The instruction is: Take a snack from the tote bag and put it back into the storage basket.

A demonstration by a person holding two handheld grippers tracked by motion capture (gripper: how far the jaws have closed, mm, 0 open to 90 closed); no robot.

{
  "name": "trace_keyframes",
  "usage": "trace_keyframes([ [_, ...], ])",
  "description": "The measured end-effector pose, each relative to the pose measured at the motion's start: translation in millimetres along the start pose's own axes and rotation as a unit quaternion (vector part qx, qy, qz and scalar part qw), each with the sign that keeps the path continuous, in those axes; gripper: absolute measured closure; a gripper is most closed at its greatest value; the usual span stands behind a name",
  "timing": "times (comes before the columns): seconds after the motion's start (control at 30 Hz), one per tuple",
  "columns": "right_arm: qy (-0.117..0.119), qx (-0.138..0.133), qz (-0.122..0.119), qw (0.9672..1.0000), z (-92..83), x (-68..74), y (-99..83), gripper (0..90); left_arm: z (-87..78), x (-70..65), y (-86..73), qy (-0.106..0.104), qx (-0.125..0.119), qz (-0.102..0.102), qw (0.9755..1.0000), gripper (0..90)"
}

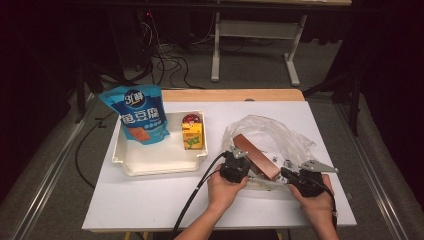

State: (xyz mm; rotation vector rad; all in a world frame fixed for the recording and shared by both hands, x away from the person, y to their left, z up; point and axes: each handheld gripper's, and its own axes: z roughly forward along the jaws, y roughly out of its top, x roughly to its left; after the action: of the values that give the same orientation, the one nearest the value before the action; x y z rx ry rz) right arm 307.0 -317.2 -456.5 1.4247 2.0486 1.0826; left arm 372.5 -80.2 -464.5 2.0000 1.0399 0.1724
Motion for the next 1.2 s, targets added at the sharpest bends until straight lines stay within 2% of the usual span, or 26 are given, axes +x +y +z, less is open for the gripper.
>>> trace_keyframes([
  [0.03, 0.004, -0.001, -0.010, 0.9999, -0.3, 2.0, -0.5, 90.0, 0.4, 0.2, -0.6, -0.001, 0.001, -0.002, 1.0000, 90.0],
  [0.1, -0.006, -0.002, -0.011, 0.9999, -3.4, 5.6, -0.9, 87.8, -1.7, -1.5, -3.0, -0.005, 0.002, -0.002, 1.0000, 90.0],
  [0.2, -0.005, -0.025, -0.001, 0.9997, -11.3, 7.4, 2.7, 81.1, -10.9, -10.6, -12.5, -0.018, 0.001, 0.009, 0.9998, 90.0],
  [0.27, 0.006, -0.044, 0.002, 0.9990, -17.0, 10.3, 9.2, 72.6, -17.3, -16.2, -20.5, -0.024, 0.004, 0.019, 0.9995, 90.0],
  [0.33, 0.026, -0.048, 0.005, 0.9985, -17.6, 15.1, 13.7, 64.5, -21.8, -19.3, -26.6, -0.028, 0.004, 0.024, 0.9993, 90.0],
  [0.37, 0.033, -0.043, 0.001, 0.9985, -16.2, 19.0, 15.7, 58.8, -23.6, -20.7, -29.5, -0.028, 0.004, 0.028, 0.9992, 90.0],
  [0.43, 0.034, -0.032, -0.010, 0.9988, -11.1, 27.1, 17.9, 46.5, -25.0, -21.8, -34.3, -0.029, 0.008, 0.033, 0.9990, 90.0],
  [0.5, 0.019, -0.019, -0.019, 0.9995, -4.5, 32.4, 18.6, 34.8, -24.5, -20.7, -38.0, -0.031, 0.013, 0.032, 0.9989, 90.0],
  [0.6, 0.022, -0.002, -0.015, 0.9997, 5.9, 34.9, 18.8, 25.6, -22.0, -16.8, -45.0, -0.029, 0.022, 0.026, 0.9990, 90.0],
  [0.63, 0.021, 0.009, -0.018, 0.9996, 11.1, 35.4, 17.9, 25.3, -21.4, -15.7, -46.5, -0.029, 0.023, 0.023, 0.9990, 90.0],
  [0.73, 0.013, 0.017, -0.024, 0.9995, 20.4, 35.0, 14.5, 26.9, -22.7, -13.2, -47.6, -0.031, 0.020, 0.019, 0.9991, 90.0],
  [0.97, 0.009, 0.041, -0.031, 0.9986, 38.7, 32.6, 3.9, 37.8, -22.4, -12.0, -48.1, -0.035, 0.019, 0.017, 0.9991, 90.0],
  [1.0, 0.016, 0.035, -0.032, 0.9988, 40.3, 32.0, 2.2, 39.9, -22.4, -11.9, -48.1, -0.035, 0.019, 0.017, 0.9991, 90.0],
  [1.2, 0.015, 0.026, -0.039, 0.9988, 35.9, 32.8, 2.2, 44.5, -22.5, -11.9, -48.6, -0.034, 0.019, 0.016, 0.9991, 90.0],
])
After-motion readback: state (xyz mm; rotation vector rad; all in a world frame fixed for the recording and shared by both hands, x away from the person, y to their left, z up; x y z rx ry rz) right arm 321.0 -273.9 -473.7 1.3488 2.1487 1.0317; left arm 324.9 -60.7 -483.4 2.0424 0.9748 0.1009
